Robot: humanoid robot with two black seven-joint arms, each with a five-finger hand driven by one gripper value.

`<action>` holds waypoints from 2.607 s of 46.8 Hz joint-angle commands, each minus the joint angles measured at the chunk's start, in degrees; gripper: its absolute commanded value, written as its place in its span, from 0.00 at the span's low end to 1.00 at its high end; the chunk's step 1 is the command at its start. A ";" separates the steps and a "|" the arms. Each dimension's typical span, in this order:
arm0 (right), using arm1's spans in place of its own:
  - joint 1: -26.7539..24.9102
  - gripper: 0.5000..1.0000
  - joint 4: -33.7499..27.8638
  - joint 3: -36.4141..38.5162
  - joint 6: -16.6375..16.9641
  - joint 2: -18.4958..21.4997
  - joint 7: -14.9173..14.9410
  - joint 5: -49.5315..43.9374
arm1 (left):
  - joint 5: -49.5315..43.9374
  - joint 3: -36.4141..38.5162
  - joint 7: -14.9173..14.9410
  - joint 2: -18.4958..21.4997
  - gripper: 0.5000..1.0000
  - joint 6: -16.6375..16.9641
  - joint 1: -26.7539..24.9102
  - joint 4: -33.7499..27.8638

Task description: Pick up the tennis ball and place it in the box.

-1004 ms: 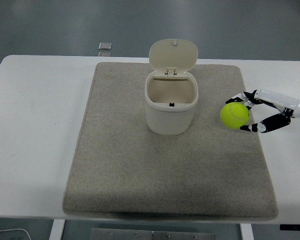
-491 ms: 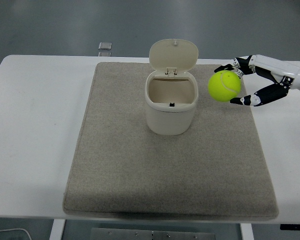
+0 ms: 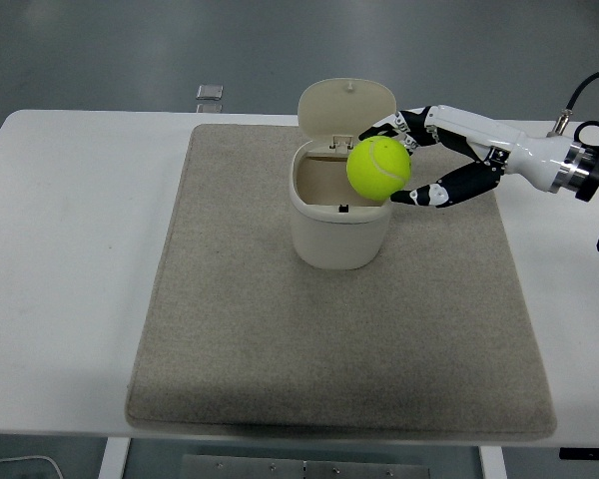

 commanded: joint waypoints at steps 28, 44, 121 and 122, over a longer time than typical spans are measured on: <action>-1.24 0.66 -0.27 -0.09 -4.96 2.24 -7.53 0.07 | 0.00 0.00 0.00 0.00 0.98 0.00 0.00 -0.02; -1.24 0.80 0.08 0.18 -4.35 1.53 -7.44 0.25 | 0.00 0.00 0.00 0.00 0.98 0.00 0.00 -0.02; -2.29 0.82 -22.16 0.18 -1.45 4.61 -23.88 59.49 | 0.00 0.00 0.00 0.00 0.98 0.00 0.00 -0.02; -2.29 0.82 -22.24 0.18 -1.45 4.61 -23.88 59.49 | 0.00 0.00 0.00 0.00 0.98 0.00 0.00 -0.02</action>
